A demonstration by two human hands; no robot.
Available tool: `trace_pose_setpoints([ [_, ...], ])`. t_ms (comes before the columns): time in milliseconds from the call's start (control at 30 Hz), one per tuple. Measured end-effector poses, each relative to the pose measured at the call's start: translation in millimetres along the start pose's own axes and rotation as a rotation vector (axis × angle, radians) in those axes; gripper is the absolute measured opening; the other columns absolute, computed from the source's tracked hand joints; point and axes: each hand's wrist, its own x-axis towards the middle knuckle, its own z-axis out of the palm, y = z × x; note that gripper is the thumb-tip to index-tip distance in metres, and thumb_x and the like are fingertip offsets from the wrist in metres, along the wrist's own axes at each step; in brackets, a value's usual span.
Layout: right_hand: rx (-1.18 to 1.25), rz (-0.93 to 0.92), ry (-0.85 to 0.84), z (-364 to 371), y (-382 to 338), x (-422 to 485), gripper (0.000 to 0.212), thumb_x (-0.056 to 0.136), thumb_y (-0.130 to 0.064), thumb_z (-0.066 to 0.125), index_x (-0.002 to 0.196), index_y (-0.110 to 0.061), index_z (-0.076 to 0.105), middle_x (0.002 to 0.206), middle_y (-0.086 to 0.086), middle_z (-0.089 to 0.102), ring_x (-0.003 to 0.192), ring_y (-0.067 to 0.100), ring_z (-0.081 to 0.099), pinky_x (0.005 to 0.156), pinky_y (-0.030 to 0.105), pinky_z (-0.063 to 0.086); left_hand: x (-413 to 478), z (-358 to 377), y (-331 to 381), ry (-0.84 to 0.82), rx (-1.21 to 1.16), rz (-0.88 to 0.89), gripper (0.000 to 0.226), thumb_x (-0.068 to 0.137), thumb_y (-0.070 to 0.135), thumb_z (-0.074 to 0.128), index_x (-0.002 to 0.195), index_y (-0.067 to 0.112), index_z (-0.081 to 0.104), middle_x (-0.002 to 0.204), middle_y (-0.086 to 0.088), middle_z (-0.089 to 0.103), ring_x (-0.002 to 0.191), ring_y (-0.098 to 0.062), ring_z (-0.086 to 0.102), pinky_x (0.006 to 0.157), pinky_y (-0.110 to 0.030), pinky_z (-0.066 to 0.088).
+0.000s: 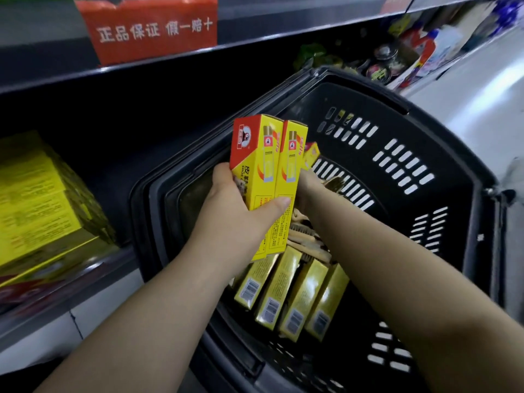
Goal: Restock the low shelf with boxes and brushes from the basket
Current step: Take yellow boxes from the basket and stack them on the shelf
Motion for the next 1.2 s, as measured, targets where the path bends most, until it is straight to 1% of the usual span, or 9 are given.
trace_pose_setpoints([
  [133,-0.101,-0.092,-0.139,-5,-21,-80,0.033,0.095,-0.018,0.049,0.125,-0.005,0.053,0.110,0.016,0.069,0.089,0.027,0.069,0.060,0.032,0.058,-9,-5,10,-0.046,-0.166,-0.039,0.049,0.076,0.032,0.074,0.117,0.027,0.047,0.099,0.011,0.069,0.089,-0.009,0.067,0.078,-0.033,0.055],
  [267,-0.149,-0.261,-0.253,-18,-28,-163,0.021,0.092,-0.015,0.054,0.113,-0.009,0.058,0.077,-0.004,0.074,0.064,0.009,0.070,0.050,0.020,0.052,-31,-16,18,-0.123,-0.391,-0.136,0.044,0.075,0.033,0.073,0.115,0.026,0.056,0.095,0.007,0.073,0.080,-0.008,0.071,0.061,-0.022,0.057],
  [533,-0.456,-0.450,-0.361,12,-27,-249,0.020,0.092,-0.026,0.057,0.112,-0.023,0.060,0.097,-0.010,0.072,0.085,0.008,0.070,0.069,0.029,0.059,-82,-83,27,-0.061,-0.557,-0.230,0.050,0.059,0.034,0.073,0.106,0.019,0.067,0.091,-0.001,0.075,0.084,-0.020,0.072,0.079,-0.039,0.056],
  [700,-0.556,-0.458,-0.482,60,-19,-275,0.013,0.092,-0.030,0.055,0.100,-0.025,0.064,0.090,-0.009,0.073,0.072,0.011,0.068,0.058,0.021,0.054,-113,-140,12,0.083,-0.580,-0.271,0.047,0.057,0.031,0.073,0.101,0.016,0.069,0.095,-0.005,0.075,0.092,-0.026,0.070,0.087,-0.045,0.052],
  [800,-0.630,-0.481,-0.499,91,-17,-282,0.012,0.092,-0.030,0.056,0.096,-0.020,0.063,0.082,0.001,0.071,0.055,0.009,0.062,0.048,0.003,0.038,-133,-169,-8,0.154,-0.582,-0.337,0.062,0.050,0.034,0.076,0.108,0.016,0.067,0.105,-0.008,0.072,0.102,-0.029,0.065,0.093,-0.049,0.048],
  [900,-0.735,-0.494,-0.577,126,-17,-278,0.023,0.090,-0.029,0.060,0.103,-0.010,0.062,0.090,0.013,0.071,0.066,0.015,0.063,0.062,0.022,0.047,-151,-195,-31,0.168,-0.616,-0.386,0.039,0.067,0.027,0.072,0.104,0.014,0.069,0.095,-0.008,0.074,0.087,-0.025,0.070,0.066,-0.035,0.056],
  [1000,-0.887,-0.587,-0.573,163,-18,-261,0.025,0.086,-0.026,0.066,0.105,-0.012,0.060,0.090,0.005,0.070,0.075,0.016,0.063,0.062,0.026,0.049,-161,-215,-50,0.235,-0.659,-0.439,0.030,0.074,0.023,0.070,0.103,0.014,0.069,0.092,-0.010,0.075,0.086,-0.028,0.070,0.069,-0.037,0.054],
  [1133,-1.396,-0.937,-0.458,209,-14,-223,0.046,0.089,-0.027,0.062,0.130,-0.017,0.046,0.122,0.012,0.058,0.110,0.029,0.055,0.087,0.031,0.041,-169,-236,-65,0.356,-0.688,-0.469,0.016,0.081,0.022,0.068,0.096,0.016,0.067,0.084,-0.007,0.074,0.077,-0.025,0.069,0.055,-0.032,0.051],
  [1200,-1.523,-0.977,-0.422,224,-8,-204,0.051,0.091,-0.025,0.059,0.138,-0.020,0.039,0.131,0.016,0.049,0.118,0.035,0.048,0.098,0.036,0.039,-172,-245,-70,0.413,-0.702,-0.467,0.012,0.082,0.022,0.067,0.093,0.017,0.066,0.078,-0.004,0.073,0.072,-0.024,0.068,0.050,-0.031,0.049],
])
